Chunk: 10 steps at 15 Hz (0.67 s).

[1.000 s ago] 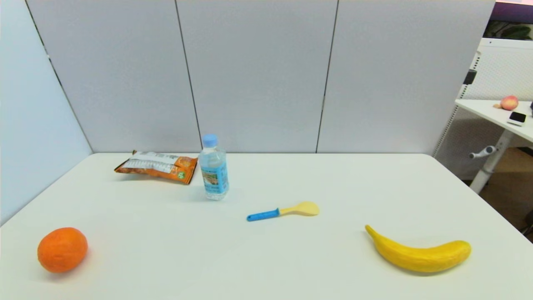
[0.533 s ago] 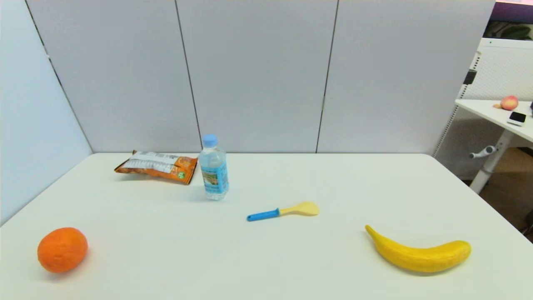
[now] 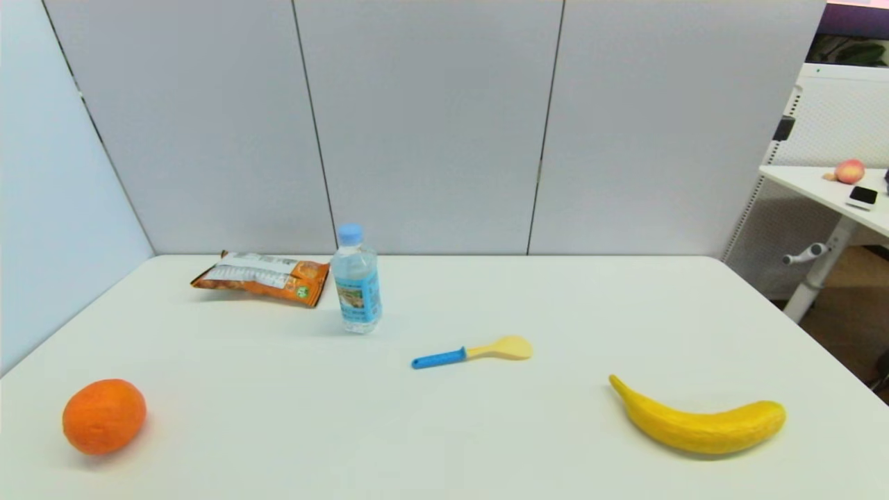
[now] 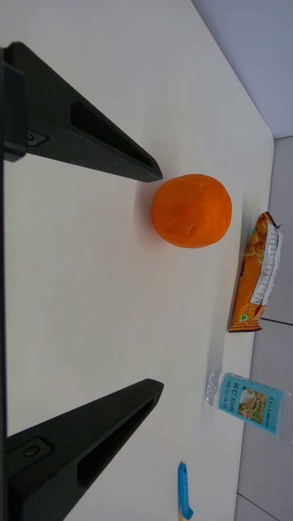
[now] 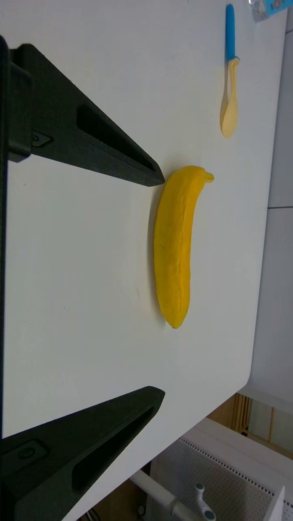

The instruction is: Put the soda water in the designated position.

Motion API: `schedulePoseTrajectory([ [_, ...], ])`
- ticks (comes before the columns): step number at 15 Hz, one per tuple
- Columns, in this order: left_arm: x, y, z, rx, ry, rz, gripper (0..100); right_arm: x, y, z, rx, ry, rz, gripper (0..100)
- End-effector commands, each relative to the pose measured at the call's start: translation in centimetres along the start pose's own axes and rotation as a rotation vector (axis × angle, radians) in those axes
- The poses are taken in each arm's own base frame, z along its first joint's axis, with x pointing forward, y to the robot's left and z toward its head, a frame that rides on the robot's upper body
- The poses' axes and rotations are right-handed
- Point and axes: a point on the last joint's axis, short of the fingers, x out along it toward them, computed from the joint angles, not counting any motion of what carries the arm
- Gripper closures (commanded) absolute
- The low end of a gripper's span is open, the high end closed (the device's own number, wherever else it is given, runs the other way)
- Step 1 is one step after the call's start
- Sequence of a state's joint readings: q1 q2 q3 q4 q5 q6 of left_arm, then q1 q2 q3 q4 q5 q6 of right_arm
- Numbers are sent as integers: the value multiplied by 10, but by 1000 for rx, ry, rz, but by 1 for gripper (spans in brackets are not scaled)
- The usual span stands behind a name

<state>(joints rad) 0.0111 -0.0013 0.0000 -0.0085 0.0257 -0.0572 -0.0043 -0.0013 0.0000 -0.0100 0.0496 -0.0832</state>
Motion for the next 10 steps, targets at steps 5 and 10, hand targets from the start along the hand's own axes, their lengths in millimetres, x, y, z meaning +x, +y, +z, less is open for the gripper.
schedulePoseTrajectory([
  [5,46,-11,113,211,113,-154,0,0,0,0,-1,0,2,0],
  [10,158,-51,161,300,206,-365,0,0,0,0,-1,0,1,0],
])
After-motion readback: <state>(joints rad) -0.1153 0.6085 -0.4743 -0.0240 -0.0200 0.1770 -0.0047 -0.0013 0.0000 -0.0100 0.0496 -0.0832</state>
